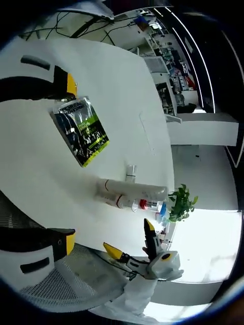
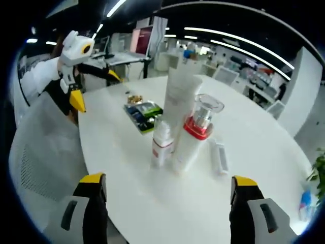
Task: Arrange the skincare products in the storage area until every visible bottle or jar stands upright without overlapping.
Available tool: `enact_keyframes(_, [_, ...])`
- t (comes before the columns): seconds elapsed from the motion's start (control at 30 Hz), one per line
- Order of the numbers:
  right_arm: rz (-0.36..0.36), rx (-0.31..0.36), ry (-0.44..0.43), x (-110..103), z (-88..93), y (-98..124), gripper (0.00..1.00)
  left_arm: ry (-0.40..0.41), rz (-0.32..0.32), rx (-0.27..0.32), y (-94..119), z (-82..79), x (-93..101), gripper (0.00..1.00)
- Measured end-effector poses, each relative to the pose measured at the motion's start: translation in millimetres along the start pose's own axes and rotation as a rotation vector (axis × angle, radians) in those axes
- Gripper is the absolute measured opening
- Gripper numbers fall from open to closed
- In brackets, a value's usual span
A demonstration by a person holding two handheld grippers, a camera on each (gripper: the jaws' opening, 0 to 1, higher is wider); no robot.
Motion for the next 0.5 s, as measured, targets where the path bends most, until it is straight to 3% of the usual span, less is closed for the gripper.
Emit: enact_keyframes(0.5, [0.01, 0.007, -0.039, 2, -1.1, 4, 1.0, 0.017, -0.055, 0.015, 15, 5.9, -15.2, 0.98])
Point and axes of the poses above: the point that each gripper's makers call its tool centre point, and the gripper's own axes: y roughly backward along the fingers, x roughly to its right, z roughly out of its underside, the point moved 3 cm from there along y, roughly backward along the fingers, and after that the axes turned 10 degrees about y, right-handed, at the moved point
